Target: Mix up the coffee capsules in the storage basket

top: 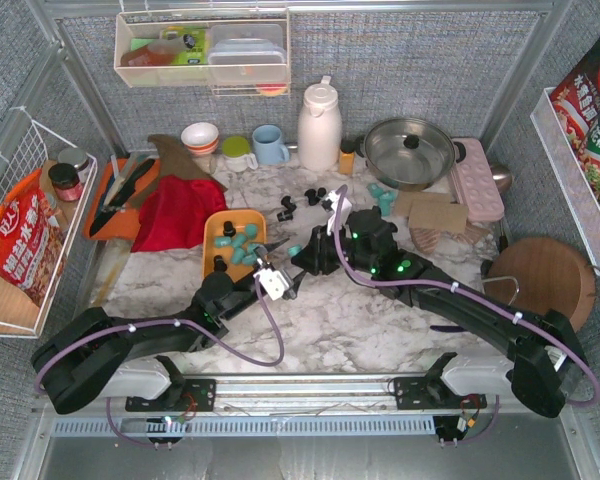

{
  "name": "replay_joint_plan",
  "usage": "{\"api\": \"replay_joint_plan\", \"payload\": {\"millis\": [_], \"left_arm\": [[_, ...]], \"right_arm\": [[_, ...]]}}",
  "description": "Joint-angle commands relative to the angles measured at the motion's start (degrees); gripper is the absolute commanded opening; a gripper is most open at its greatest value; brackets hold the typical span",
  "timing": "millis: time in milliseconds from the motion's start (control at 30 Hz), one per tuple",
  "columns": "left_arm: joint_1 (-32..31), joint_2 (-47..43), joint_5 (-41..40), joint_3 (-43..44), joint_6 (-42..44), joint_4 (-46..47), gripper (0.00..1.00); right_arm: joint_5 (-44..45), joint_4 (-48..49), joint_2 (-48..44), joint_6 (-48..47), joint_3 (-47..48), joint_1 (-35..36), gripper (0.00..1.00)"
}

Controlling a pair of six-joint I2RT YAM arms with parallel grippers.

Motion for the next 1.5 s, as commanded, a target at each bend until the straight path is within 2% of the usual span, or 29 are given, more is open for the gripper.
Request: {"api": "replay_joint_plan", "payload": {"millis": [0,133,267,367,467,567,700,800,900,1000,1133,1233,1467], "left_arm": [[-0.11,0.03,1.19,-0.11,0.86,2.64,0.84],[-0.20,-0.14,1.19,-0.21,1.25,2.64,0.78],[-0.20,-0.33,1.83,-0.17,2.21,2.39,0.57],[-0.26,-0.41,2.44,-0.15,2.49,2.23,0.48],[-0.20,-0.43,1.75,0.00,1.70,2.20,0.47],[-0.20,-0.62,-4.39,0.40,-2.36,2.88,0.47],[0.37,-0.49,-13.83,1.34,-5.10,2.73,0.47],[2.46,0.20,-21.21,2.78,-10.65,1.46,0.47],[7.08,1.62,-26.47,6.38,-22.27,-6.58,0.45],[13.10,4.68,-27.69,10.01,-30.93,-15.30,0.44],[19.74,8.71,-25.46,12.72,-37.75,-21.01,0.44],[22.75,11.21,-22.96,14.03,-42.39,-23.51,0.45],[25.06,15.47,-18.28,18.53,-47.59,-30.75,0.52]], "right_arm": [[-1.65,1.85,0.47,0.80,0.86,0.48,0.10],[-2.30,1.85,1.22,1.19,1.09,0.82,0.10],[-2.07,1.72,1.20,1.08,1.13,0.93,0.13],[-1.70,0.91,0.80,0.57,1.46,0.94,0.17],[-0.88,-0.95,0.19,-0.65,2.11,0.93,0.32],[2.70,-4.72,-1.15,-3.18,3.14,0.94,0.46],[14.21,-10.28,-3.14,-6.06,4.50,0.49,0.50],[24.86,-11.70,-3.72,-9.07,4.77,-0.78,0.52],[32.36,-11.22,-1.73,-11.80,5.33,-4.35,0.54],[36.35,-8.55,2.76,-14.70,6.08,-9.92,0.54],[33.12,-6.57,12.52,-13.41,9.69,-20.25,0.54],[26.71,-5.61,20.21,-13.49,13.45,-26.63,0.53],[15.60,-9.58,36.11,-14.54,25.45,-34.99,0.50]]}}
